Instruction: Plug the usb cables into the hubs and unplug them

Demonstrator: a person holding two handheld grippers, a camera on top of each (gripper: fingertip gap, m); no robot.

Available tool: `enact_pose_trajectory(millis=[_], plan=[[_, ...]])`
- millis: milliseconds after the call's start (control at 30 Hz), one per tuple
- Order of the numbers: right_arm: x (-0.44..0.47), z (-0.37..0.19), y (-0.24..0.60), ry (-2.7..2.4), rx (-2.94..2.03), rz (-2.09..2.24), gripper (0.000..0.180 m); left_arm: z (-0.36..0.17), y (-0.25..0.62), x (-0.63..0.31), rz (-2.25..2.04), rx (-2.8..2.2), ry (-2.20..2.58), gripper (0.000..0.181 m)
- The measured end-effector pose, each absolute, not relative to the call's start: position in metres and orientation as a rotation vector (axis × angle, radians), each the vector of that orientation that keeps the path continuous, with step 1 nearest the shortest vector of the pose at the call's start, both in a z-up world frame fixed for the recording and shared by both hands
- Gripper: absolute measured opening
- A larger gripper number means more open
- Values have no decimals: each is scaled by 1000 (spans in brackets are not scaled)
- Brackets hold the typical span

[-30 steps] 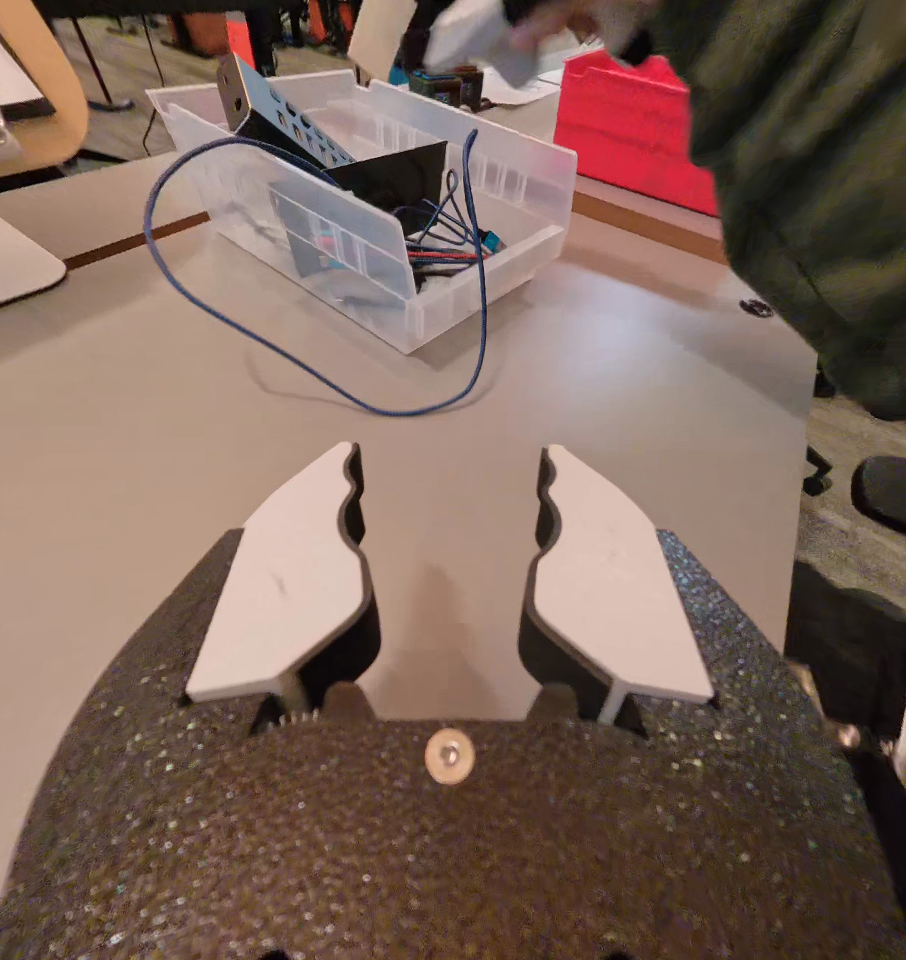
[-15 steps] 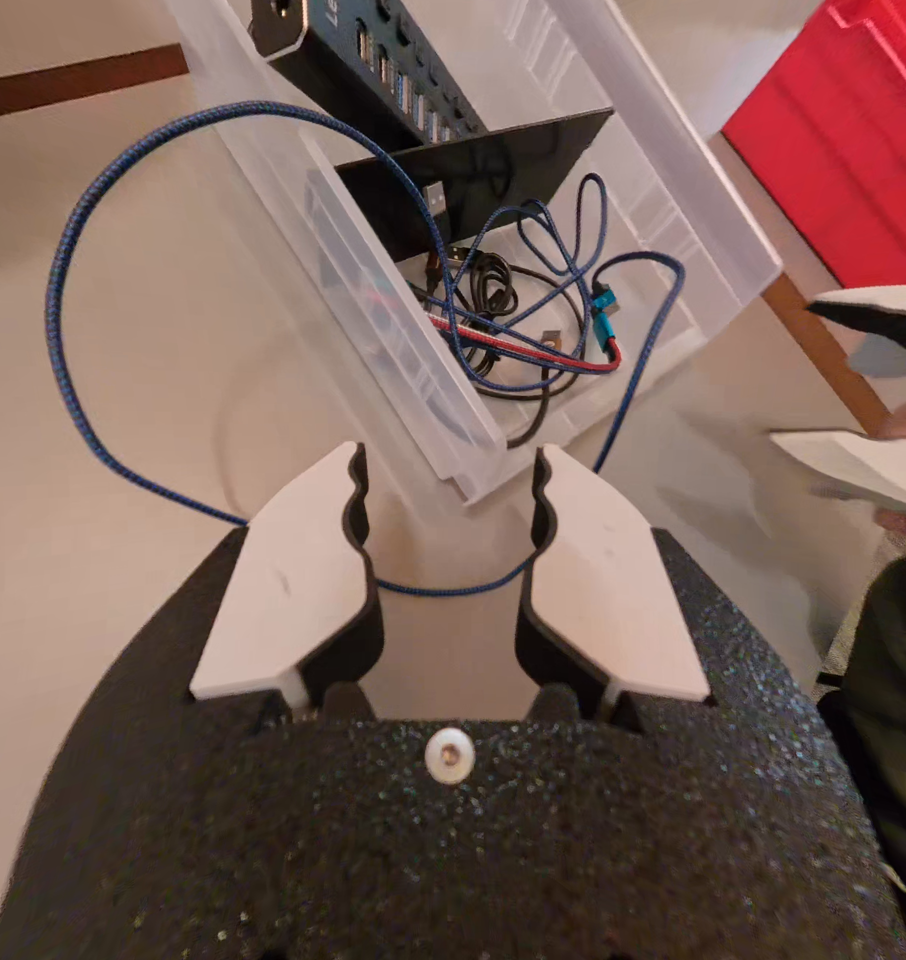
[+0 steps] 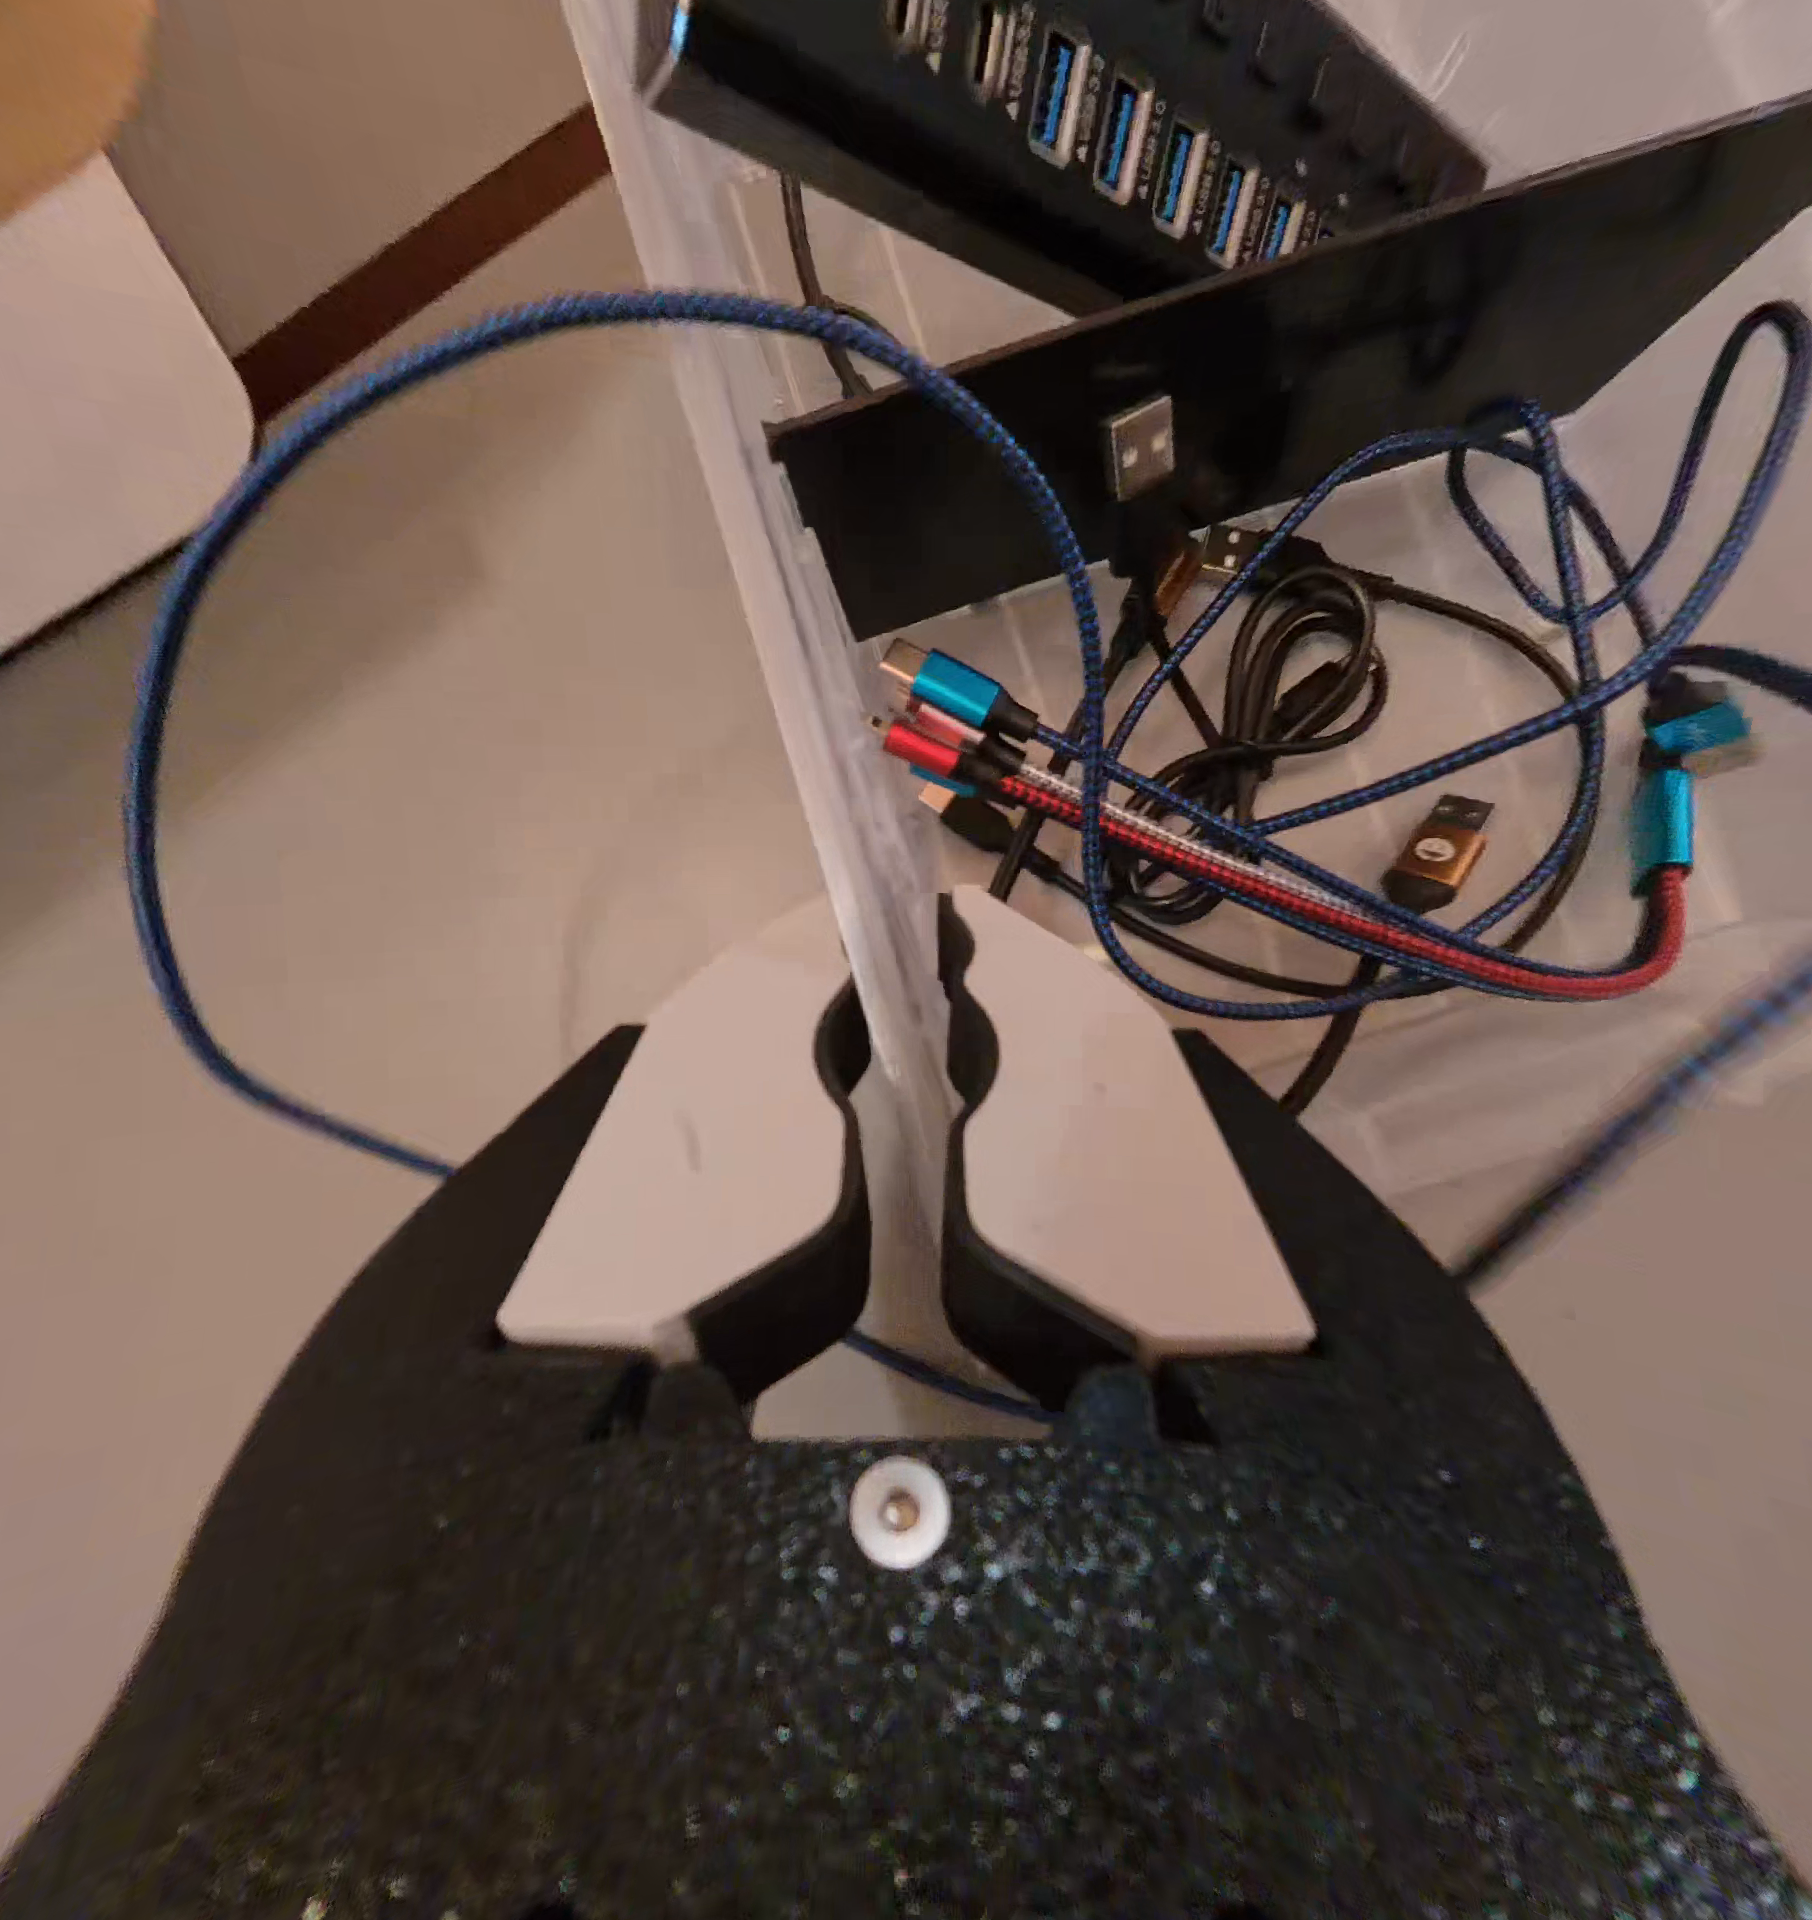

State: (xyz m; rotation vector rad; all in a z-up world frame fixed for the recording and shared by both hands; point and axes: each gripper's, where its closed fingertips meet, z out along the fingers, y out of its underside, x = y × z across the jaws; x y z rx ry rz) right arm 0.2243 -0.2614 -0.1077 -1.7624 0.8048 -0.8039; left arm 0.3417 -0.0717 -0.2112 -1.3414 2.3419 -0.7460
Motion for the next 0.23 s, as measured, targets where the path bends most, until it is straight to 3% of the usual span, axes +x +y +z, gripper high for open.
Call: enact_pose_trajectory(millis=[33, 233], plan=[[223, -106, -264, 798, -1763, -822, 61, -211, -59, 333, -745, -1307, 2352, 9], [222, -103, -255, 781, -1748, -798, 60, -211, 44, 249, -765, -1243, 2366, 7]])
